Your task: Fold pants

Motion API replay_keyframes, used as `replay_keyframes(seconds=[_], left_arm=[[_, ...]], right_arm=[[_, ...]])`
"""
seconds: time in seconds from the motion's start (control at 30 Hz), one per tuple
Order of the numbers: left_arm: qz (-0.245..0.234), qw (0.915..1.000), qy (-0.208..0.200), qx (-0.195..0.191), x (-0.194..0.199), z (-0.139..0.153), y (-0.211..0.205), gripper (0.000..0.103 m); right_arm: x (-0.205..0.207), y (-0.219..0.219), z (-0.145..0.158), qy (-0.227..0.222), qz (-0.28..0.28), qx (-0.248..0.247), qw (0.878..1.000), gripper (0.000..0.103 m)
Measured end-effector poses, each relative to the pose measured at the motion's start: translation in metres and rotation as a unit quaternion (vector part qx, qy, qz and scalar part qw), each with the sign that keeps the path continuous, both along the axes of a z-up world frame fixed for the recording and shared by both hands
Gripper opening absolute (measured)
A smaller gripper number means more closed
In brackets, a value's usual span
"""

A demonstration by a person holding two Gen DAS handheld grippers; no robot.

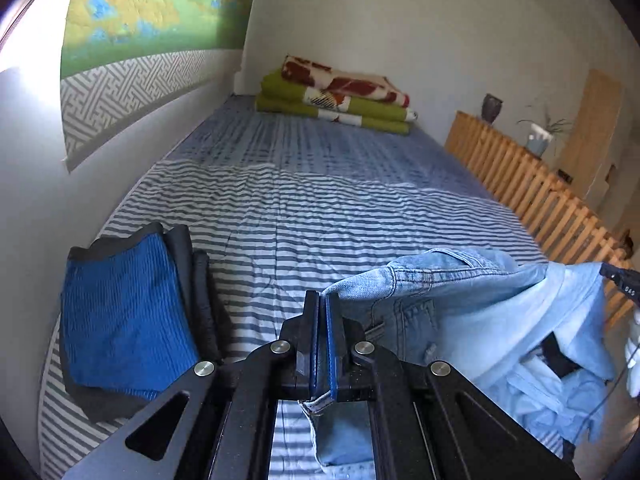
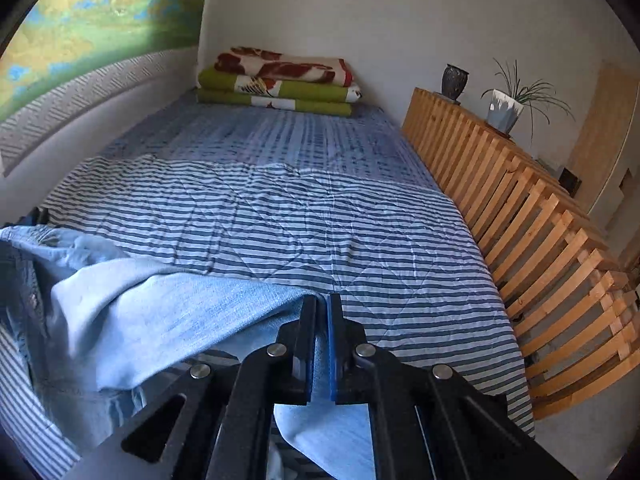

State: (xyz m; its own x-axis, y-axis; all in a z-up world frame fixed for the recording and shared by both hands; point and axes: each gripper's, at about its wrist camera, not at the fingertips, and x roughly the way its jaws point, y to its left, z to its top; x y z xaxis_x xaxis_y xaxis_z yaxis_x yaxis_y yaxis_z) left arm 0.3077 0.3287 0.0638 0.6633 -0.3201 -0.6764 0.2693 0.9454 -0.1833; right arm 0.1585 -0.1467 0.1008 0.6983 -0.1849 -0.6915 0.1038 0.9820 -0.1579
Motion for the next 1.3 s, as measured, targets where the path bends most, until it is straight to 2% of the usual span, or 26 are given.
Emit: replay_keyframes(seconds=[0.07,0.2,0.3,0.4,0.5,0.57,0.67,0.7,0.73,0.77,0.8,0.83,0.9,0.93,1.0,1.1,1.17,1.2,1.23,1.27,1.3], left_arm=[[-0.001,0.9999,0.015,-0.002,-0.019,-0.004,0.011,0.003],[-0.024,0.9986,0.04,-0.024,-0.091,-0.03,0.034,0.003],[-0.044,0.995,0.089,-0.012,-0.148,-0.065,0.041,0.003],[-0.075,0.9869,0.142,-0.006,-0.197,-0.096,0.04,0.003],[-0.124,0.9756,0.181,0.005,-0.235,-0.109,0.033,0.007],[-0.12,0.9743,0.191,0.0,-0.244,-0.105,0.041,0.008],[-0.093,0.9806,0.17,-0.027,-0.236,-0.085,0.061,0.015],[-0.08,0.9831,0.162,-0.031,-0.226,-0.079,0.067,0.023],[-0.073,0.9846,0.156,-0.032,-0.213,-0.077,0.07,0.031],[-0.066,0.986,0.15,-0.031,-0.196,-0.077,0.07,0.034],[-0.064,0.986,0.151,-0.031,-0.177,-0.079,0.067,0.04],[-0.064,0.9847,0.158,-0.034,-0.157,-0.084,0.063,0.043],[-0.037,0.9852,0.166,-0.022,-0.117,-0.099,0.05,0.043],[-0.039,0.9849,0.168,-0.014,-0.097,-0.109,0.039,0.043],[-0.062,0.9804,0.186,-0.019,-0.067,-0.127,0.011,0.043],[-0.091,0.9654,0.238,-0.055,-0.033,-0.158,-0.027,0.045],[-0.103,0.9558,0.265,-0.075,-0.022,-0.176,-0.046,0.051],[-0.11,0.9498,0.281,-0.082,-0.016,-0.187,-0.056,0.06],[-0.113,0.9449,0.295,-0.084,-0.012,-0.196,-0.065,0.064],[-0.113,0.9427,0.303,-0.083,-0.01,-0.204,-0.071,0.064],[-0.114,0.9419,0.305,-0.082,-0.01,-0.209,-0.079,0.059]], right_arm=[[-0.024,0.003,0.0,-0.003,0.005,-0.014,1.0,0.004],[-0.071,0.0,-0.027,0.034,0.023,0.02,0.999,0.004],[-0.106,0.008,-0.078,0.096,0.036,-0.007,0.995,0.004],[-0.133,0.008,-0.134,0.177,0.042,-0.016,0.983,0.004],[-0.15,0.002,-0.162,0.231,0.048,-0.006,0.972,0.005],[-0.16,-0.005,-0.165,0.25,0.048,0.012,0.967,0.008],[-0.169,-0.011,-0.144,0.244,0.065,0.049,0.966,0.014],[-0.17,-0.01,-0.132,0.227,0.071,0.054,0.97,0.015],[-0.168,-0.008,-0.12,0.209,0.079,0.06,0.973,0.022],[-0.163,-0.005,-0.108,0.187,0.085,0.067,0.976,0.03],[-0.156,0.0,-0.1,0.169,0.086,0.071,0.979,0.048],[-0.146,0.007,-0.094,0.153,0.088,0.072,0.982,0.059],[-0.117,0.029,-0.094,0.146,0.096,0.056,0.983,0.06],[-0.101,0.039,-0.096,0.145,0.099,0.044,0.983,0.06],[-0.068,0.057,-0.105,0.147,0.108,0.036,0.983,0.06],[-0.023,0.074,-0.128,0.169,0.113,0.028,0.979,0.06],[-0.005,0.078,-0.144,0.183,0.114,0.027,0.976,0.06],[0.0,0.08,-0.15,0.189,0.115,0.022,0.975,0.06],[0.004,0.08,-0.157,0.193,0.116,0.018,0.974,0.06],[0.007,0.078,-0.164,0.201,0.117,0.018,0.972,0.06],[0.01,0.076,-0.17,0.212,0.121,0.023,0.97,0.06]])
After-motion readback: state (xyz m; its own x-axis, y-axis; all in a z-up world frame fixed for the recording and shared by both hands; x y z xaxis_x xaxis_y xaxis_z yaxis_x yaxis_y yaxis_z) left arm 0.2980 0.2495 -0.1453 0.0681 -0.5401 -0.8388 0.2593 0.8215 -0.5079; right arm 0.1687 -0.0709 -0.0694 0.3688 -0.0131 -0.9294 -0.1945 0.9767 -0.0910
